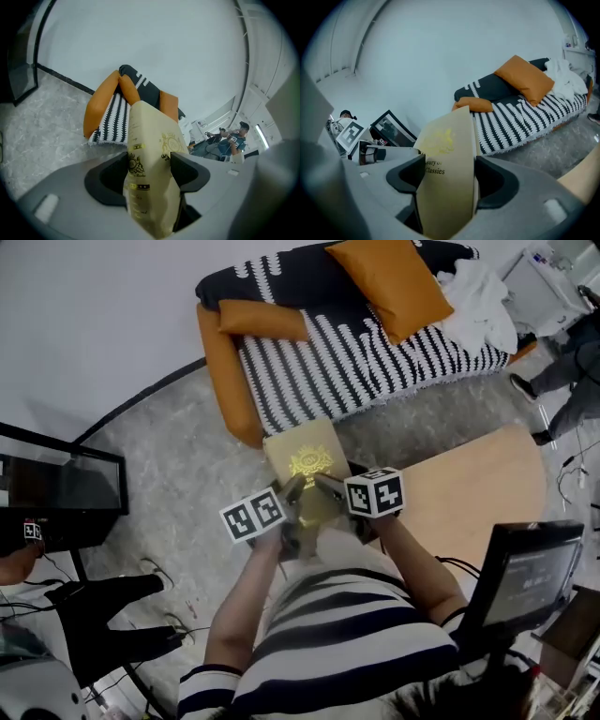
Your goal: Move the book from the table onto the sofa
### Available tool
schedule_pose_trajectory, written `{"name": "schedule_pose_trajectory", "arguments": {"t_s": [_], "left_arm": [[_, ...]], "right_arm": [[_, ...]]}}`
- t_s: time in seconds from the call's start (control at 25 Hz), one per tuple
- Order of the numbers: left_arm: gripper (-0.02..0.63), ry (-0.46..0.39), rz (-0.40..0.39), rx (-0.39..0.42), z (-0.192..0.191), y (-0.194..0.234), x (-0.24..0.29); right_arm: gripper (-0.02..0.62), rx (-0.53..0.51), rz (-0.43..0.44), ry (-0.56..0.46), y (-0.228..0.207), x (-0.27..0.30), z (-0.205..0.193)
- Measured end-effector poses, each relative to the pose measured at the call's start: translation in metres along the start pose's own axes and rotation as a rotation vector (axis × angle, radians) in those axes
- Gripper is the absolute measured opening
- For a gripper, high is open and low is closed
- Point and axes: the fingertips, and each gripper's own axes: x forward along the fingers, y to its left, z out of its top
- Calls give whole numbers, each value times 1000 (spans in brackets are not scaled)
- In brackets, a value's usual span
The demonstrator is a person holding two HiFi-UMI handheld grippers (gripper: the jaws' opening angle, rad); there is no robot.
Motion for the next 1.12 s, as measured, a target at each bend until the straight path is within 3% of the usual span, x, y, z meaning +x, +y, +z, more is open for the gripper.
{"name": "schedule_pose_trajectory", "arguments": {"t_s": [0.68, 1.12], "left_arm": [[291, 34, -24, 72, 73, -45, 75], [291, 132, -80, 127, 105, -58, 134]], "right_arm": [[334, 52, -16, -68, -62, 10, 88], [331, 134, -96, -113, -107, 24, 121]]}}
